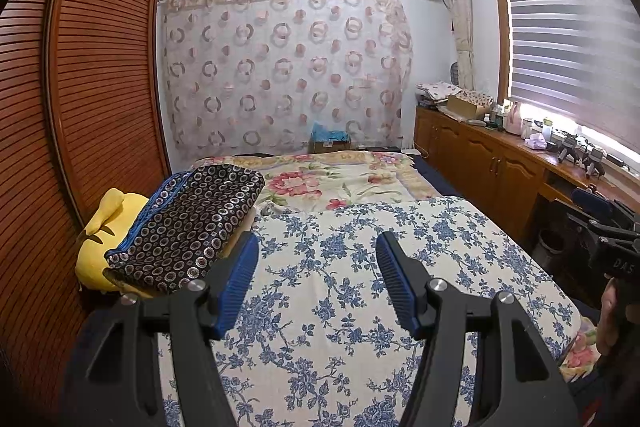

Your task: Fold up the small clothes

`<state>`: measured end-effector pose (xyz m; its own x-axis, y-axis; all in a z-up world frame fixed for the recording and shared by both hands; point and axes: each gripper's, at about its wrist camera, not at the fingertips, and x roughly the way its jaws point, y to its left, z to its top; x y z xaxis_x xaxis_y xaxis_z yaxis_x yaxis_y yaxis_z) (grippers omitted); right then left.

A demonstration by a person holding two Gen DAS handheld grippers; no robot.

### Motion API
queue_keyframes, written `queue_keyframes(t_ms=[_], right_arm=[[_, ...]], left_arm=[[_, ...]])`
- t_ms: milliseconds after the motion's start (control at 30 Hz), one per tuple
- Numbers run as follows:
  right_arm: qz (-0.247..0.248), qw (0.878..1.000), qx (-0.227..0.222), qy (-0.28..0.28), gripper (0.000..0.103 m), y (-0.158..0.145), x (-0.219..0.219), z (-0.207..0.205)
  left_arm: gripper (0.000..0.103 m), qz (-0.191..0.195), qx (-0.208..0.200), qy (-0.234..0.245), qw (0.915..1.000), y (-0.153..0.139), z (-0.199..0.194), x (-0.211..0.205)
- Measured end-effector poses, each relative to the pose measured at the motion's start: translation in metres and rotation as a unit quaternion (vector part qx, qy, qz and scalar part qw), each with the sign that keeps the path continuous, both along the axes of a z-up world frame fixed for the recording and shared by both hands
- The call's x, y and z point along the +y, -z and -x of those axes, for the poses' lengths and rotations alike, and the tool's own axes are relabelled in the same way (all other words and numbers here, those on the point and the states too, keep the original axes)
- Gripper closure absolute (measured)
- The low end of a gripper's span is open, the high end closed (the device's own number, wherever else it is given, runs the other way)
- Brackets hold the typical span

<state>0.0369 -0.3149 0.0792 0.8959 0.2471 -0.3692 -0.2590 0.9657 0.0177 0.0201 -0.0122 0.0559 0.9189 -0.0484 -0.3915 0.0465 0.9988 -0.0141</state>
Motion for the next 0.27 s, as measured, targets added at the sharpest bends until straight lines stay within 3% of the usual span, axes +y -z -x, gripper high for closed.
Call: queue_keyframes(t_ms=[267], right_arm=[[0.000,1.000,-0.001,0.000,0.013,-0.0014,0.0009,0.0001]], left_arm=[[0.041,0.001,-0.002,-0.001,1.0000,-0.0031,0.0018,-0.0032]])
